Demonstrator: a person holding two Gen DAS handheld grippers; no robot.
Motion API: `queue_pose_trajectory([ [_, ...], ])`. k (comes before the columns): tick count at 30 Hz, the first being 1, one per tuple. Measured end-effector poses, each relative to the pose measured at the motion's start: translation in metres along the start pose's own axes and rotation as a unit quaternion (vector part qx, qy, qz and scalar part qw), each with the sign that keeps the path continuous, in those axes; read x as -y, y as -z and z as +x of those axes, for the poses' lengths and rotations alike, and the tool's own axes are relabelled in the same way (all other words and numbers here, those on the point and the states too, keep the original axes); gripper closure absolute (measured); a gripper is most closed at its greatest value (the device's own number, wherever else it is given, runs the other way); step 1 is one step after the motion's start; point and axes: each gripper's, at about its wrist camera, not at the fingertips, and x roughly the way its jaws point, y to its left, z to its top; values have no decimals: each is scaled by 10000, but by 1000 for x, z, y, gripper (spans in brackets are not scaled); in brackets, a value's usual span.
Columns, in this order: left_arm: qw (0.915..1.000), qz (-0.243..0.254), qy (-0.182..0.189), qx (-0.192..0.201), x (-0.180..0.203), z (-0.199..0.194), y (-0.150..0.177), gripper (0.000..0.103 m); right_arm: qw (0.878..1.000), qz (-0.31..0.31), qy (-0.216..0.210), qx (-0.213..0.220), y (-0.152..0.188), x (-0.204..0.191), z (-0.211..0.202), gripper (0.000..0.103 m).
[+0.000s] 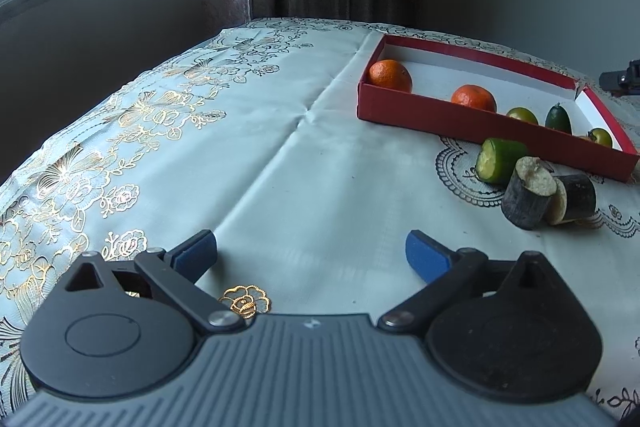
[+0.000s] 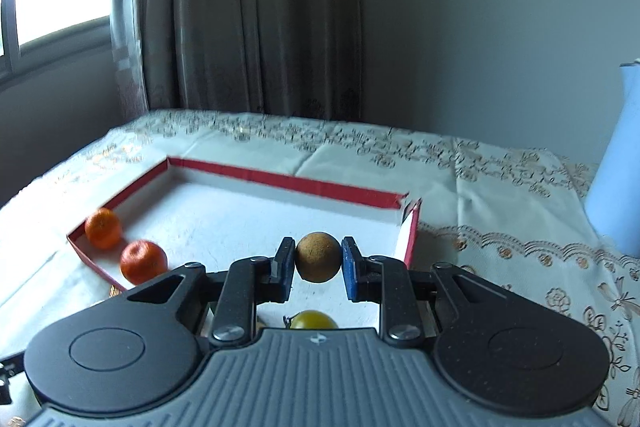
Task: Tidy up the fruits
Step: 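Carry the brown fruit into the red box and open the right gripper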
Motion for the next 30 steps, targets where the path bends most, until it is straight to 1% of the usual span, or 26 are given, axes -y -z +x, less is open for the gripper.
queue_pose_trajectory([
  [5, 10000, -5, 8, -9, 0, 0, 0, 2, 9997, -7, 7, -234, 7, -5, 25, 79],
  [12, 10000, -7, 9, -10, 0, 0, 0, 2, 9989, 27, 79, -471, 5, -8, 58, 79],
  [19, 10000, -19, 28, -15, 2, 0, 1, 1, 9975, 34, 156, -684, 8, -11, 78, 79],
  [25, 10000, -16, 38, -26, 2, 1, 1, 0, 9972, 208, 168, -696, 6, -8, 74, 78],
  [29, 10000, -17, 27, -29, 2, 1, 0, 0, 9976, 496, 86, -475, 3, -1, 50, 78],
  [30, 10000, -20, 22, -30, 2, 1, 1, 0, 9976, 567, 55, -404, 2, 2, 41, 77],
])
